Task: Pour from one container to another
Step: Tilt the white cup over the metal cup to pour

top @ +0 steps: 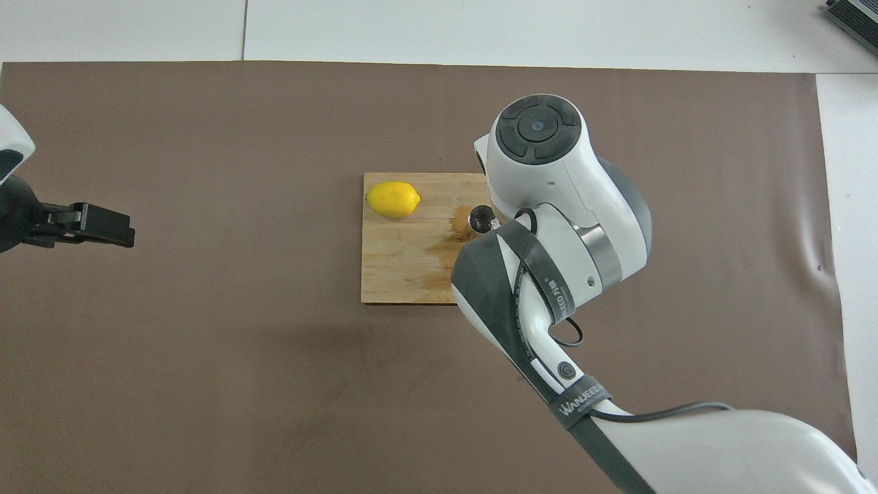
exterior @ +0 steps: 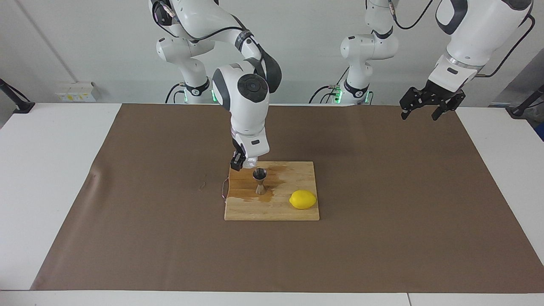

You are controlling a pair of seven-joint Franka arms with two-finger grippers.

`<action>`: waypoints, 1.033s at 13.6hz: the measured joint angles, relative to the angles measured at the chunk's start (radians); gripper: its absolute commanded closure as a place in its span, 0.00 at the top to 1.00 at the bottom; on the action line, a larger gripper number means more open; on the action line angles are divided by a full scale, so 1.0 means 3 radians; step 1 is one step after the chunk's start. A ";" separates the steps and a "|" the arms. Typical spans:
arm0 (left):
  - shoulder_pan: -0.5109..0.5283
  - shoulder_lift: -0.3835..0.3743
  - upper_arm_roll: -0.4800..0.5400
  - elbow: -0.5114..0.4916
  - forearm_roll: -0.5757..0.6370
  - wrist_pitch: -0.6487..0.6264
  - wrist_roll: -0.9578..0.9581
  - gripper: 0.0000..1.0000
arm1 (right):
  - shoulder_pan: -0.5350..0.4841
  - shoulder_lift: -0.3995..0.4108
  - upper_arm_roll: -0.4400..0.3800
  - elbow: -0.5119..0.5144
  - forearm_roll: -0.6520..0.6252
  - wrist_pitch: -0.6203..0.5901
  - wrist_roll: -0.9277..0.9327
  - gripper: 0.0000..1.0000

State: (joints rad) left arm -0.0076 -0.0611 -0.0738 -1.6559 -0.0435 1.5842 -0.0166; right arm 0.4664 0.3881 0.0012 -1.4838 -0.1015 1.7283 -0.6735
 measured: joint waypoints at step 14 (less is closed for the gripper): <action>0.0000 -0.0001 0.0000 0.0000 0.0000 0.0000 0.0000 1.00 | -0.0155 0.0067 -0.0007 -0.0021 0.0532 0.0485 -0.0150 0.42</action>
State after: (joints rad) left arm -0.0075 -0.0613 -0.0738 -1.6560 -0.0435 1.5842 -0.0166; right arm 0.4199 0.4081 -0.0008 -1.4900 0.0580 1.8738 -0.7183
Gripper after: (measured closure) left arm 0.000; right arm 0.489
